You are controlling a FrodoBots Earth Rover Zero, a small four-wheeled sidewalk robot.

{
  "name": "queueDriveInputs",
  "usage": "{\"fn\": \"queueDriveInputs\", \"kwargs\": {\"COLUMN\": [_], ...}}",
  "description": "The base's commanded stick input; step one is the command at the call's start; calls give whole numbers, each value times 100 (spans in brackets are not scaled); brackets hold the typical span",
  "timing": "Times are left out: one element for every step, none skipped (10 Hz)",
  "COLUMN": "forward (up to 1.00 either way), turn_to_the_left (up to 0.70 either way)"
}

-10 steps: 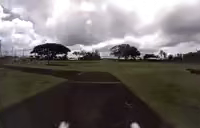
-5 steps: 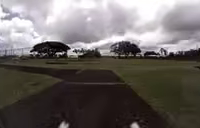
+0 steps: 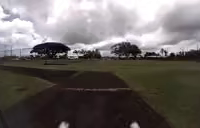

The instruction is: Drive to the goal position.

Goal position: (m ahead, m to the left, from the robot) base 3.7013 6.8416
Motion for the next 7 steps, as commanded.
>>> {"fn": "queueDriveInputs", "kwargs": {"forward": [85, 85, 85, 85, 85, 85, 85], "turn_to_the_left": [0, 0, 0, 0, 0, 0, 24]}}
